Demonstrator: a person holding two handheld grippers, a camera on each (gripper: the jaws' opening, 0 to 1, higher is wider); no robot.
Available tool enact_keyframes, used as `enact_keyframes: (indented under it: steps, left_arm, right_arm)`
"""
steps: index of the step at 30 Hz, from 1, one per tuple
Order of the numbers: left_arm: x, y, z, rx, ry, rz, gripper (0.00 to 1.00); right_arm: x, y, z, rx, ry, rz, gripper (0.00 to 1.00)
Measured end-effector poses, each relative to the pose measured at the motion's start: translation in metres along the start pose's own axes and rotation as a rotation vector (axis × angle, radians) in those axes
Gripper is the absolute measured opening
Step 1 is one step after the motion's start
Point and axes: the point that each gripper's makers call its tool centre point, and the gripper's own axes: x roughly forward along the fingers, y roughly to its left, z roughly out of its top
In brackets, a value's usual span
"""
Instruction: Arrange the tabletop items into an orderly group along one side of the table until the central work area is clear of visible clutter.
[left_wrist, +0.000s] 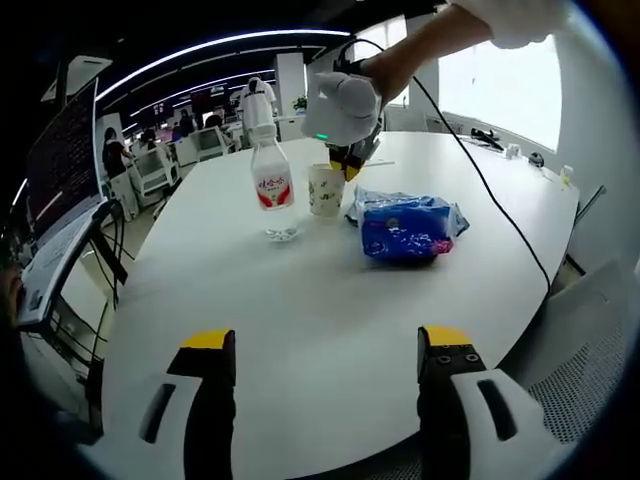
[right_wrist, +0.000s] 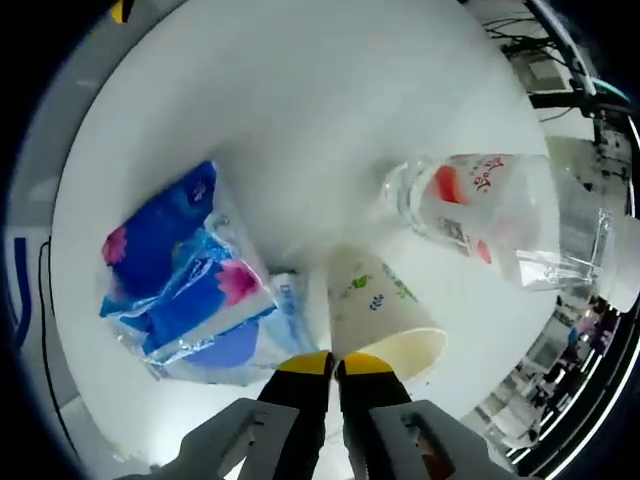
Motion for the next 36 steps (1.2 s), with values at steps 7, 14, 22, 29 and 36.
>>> enact_keyframes:
  steps: [7,14,22,29,36]
  left_arm:
    - [0.0003,0.0012,-0.0006,0.003,0.003,0.003,0.74]
    - [0.0006,0.0013,-0.001,0.007,0.006,0.004,0.73]
    - [0.0006,0.001,-0.0011,0.009,0.007,0.005,0.73]
    - [0.0009,0.0007,-0.0011,0.013,0.01,0.006,0.73]
    - [0.0014,0.0009,-0.001,0.018,0.012,0.008,0.72]
  right_arm:
    - [0.0017,-0.0016,-0.003,0.018,0.006,0.004,0.0]
    - [0.0044,-0.0001,-0.007,0.041,0.019,0.015,0.0]
    - [0.0051,0.002,-0.0038,0.041,0.015,0.021,0.0]
    - [0.0079,0.0041,-0.0038,0.044,0.016,0.028,0.0]
    - [0.0082,0.0021,-0.0052,0.048,0.019,0.026,0.0]
